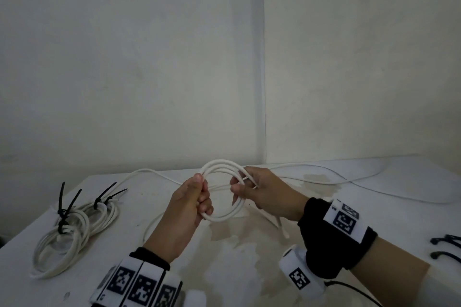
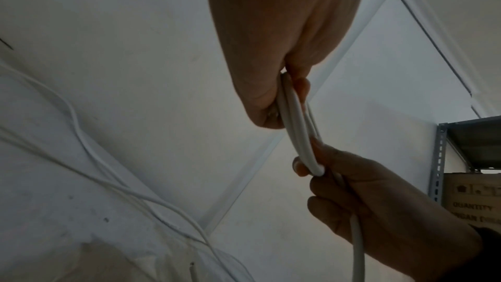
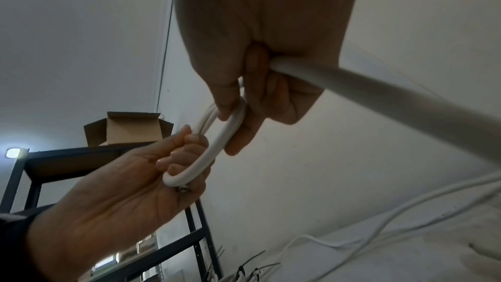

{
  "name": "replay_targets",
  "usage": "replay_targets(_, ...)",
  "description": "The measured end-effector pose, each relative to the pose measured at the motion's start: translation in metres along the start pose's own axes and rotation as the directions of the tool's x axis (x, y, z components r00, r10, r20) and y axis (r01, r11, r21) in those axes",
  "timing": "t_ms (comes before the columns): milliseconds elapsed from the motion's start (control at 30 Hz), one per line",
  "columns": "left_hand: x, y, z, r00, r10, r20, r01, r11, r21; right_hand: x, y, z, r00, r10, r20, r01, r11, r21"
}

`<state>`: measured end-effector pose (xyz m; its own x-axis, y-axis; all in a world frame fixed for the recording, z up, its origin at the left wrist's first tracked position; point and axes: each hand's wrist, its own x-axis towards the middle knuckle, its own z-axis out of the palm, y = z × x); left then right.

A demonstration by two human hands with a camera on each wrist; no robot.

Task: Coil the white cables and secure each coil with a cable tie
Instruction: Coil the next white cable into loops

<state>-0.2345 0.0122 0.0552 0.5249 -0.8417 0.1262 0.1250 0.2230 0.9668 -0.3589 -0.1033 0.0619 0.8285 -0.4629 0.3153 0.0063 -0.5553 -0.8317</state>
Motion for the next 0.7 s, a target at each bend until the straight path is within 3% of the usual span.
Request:
replay_targets(233,0.003,0.003,-0.001,0.996,0.056,-0.064,-0.054,0.998,0.038,0.005,0.007,0.001,0.996,0.056,-0.075,-0.058,0.998,-0.033)
replay_targets(367,0.009,0.002,-0.015,0.984,0.069,-0.162,-0.074,0.997,-0.027,0.001,0.031,-0.005,0.978,-0.012,-0.206,-0.029,0.98,-0.195)
replay_targets(500,0.016,0.002,-0.028,0.969,0.083,-0.234,-0.108,0.99,-0.093,-0.001,0.051,-0.009,0.976,-0.033,-0.217,-0.05,0.929,-0.366)
replay_targets(700,0.026,0.016,-0.041,0.946,0.147,-0.29,-0.196,0.97,-0.145,0.003,0.062,-0.019,0.956,-0.054,-0.289,-0.067,0.917,-0.393)
